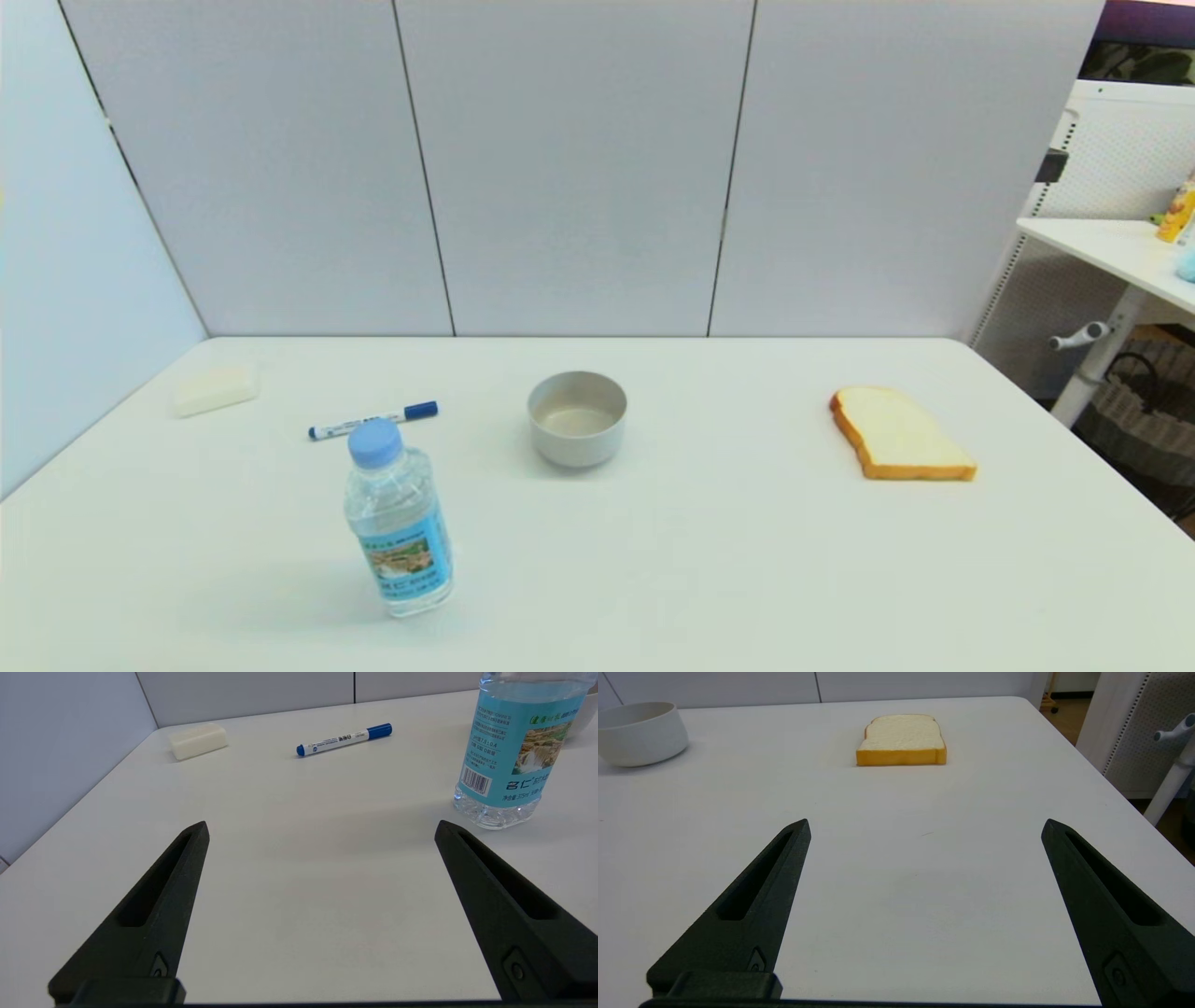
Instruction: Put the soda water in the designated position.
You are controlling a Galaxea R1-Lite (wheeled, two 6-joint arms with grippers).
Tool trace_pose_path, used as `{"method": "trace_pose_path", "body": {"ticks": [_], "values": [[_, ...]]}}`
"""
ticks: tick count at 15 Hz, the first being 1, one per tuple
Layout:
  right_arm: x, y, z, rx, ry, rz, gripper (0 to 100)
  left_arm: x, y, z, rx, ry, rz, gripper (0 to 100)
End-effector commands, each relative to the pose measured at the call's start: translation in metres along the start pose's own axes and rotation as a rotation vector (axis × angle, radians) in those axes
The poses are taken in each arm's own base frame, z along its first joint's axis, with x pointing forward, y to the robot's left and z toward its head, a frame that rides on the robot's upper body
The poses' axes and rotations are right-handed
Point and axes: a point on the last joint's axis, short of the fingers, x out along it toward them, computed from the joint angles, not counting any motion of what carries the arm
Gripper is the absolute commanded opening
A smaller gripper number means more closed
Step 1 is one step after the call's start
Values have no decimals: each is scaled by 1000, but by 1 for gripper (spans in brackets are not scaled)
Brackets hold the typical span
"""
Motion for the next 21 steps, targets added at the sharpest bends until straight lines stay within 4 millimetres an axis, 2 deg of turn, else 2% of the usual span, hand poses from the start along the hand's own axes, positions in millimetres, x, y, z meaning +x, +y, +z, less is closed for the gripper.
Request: {"method": "trace_pose_path", "body": {"ticks": [1,19,20,21], "values": [[0,0,0,0,3,0,100,0,0,0,1,1,0,100],[0,0,0,0,3,1,100,1,0,-1,-30,24,-2,100],[0,0,0,0,3,0,100,3,0,2,-30,39,-1,100],[0,0,0,0,3,0,100,6,2,13,-23,35,-8,100]]}}
